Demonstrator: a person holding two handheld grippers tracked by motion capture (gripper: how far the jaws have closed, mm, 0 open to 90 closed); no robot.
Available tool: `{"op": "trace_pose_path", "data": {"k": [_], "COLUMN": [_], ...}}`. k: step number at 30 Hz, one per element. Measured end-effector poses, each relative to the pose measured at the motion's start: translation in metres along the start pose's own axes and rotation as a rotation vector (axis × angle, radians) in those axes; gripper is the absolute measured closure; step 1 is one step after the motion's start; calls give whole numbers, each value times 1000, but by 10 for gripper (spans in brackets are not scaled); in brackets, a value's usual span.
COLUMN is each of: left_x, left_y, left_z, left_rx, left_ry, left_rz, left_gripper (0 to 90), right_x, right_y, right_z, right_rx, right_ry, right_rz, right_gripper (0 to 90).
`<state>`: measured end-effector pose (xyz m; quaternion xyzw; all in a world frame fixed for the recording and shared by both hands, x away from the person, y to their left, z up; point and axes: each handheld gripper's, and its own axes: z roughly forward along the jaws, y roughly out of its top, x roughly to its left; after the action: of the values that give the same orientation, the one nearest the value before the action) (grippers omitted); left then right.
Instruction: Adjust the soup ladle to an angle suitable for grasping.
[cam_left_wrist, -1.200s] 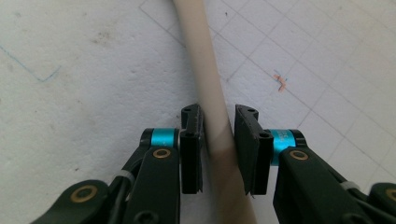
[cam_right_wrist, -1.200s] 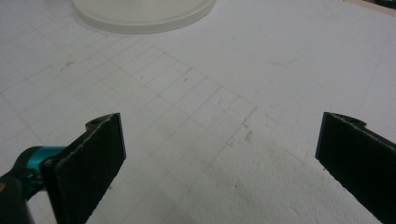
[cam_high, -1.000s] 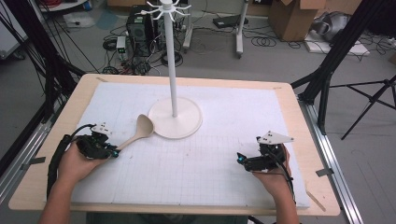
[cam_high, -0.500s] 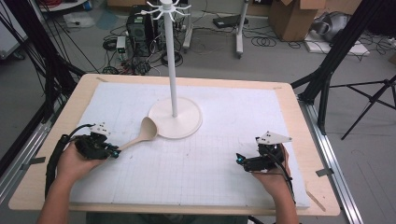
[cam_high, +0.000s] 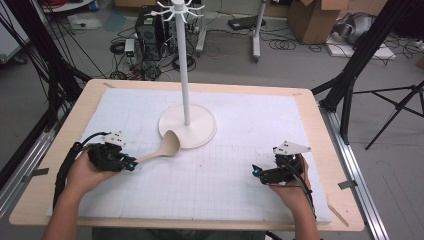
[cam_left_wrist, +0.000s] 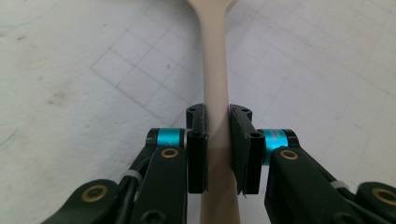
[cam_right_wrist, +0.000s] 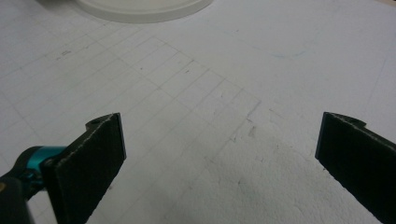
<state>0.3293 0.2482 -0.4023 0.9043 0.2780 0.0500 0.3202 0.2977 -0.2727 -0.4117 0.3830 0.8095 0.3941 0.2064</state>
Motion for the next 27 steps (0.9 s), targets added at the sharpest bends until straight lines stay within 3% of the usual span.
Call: {"op": "trace_pose_path", "data": {"k": [3,7,20,23,27], "left_x": [-1,-8,-29,-37,-42], "left_y": [1,5,26,38,46], "left_z": [2,8,29,38,46], "left_rx": [-1,-10,-11,3,-9], "left_ry": [-11,-38,-104,-128,-141], "left_rz": [17,97,186,230,238], "left_gripper": [773,772,773,773,773], "right_x": [0,0,1,1,1], "right_y": [0,0,-1,-1,-1], "right_z": [0,0,3,3,3], "right_rx": [0,4,14,16,13], "right_ry": [0,4,4,3,3], "right_rz": [-2,-2,-10,-12,-7], "right_gripper": [1,1,2,2,1]}}
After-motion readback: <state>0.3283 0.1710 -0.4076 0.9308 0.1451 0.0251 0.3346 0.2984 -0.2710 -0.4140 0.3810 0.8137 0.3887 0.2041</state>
